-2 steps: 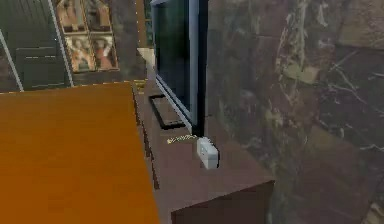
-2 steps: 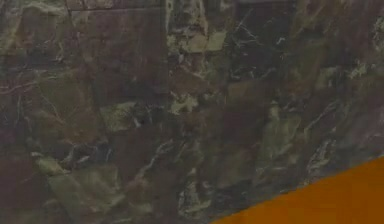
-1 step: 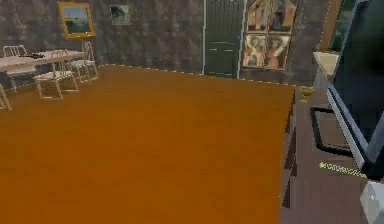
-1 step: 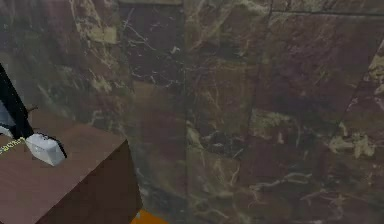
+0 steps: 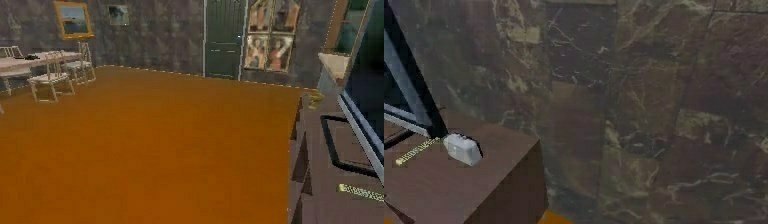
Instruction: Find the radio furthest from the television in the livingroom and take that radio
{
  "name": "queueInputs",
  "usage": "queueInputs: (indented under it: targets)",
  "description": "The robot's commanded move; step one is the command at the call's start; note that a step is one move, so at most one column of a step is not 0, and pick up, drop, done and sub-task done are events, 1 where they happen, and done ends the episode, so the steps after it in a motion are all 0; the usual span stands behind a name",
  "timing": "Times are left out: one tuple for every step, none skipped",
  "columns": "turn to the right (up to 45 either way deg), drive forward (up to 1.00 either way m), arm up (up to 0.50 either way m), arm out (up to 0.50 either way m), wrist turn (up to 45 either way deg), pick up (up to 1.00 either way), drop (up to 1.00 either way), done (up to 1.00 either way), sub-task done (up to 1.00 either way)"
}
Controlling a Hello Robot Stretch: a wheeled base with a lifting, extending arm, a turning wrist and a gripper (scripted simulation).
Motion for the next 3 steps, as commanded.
queueInputs:
  targets:
    - [-39.0, 0.0, 0.0, 0.0, 0.0, 0.0, 0.0, 0.0, 0.0]
    - [0.0, 1.0, 0.0, 0.0, 0.0, 0.0, 0.0, 0.0, 0.0]
    - [0.0, 1.0, 0.0, 0.0, 0.0, 0.0, 0.0, 0.0, 0.0]
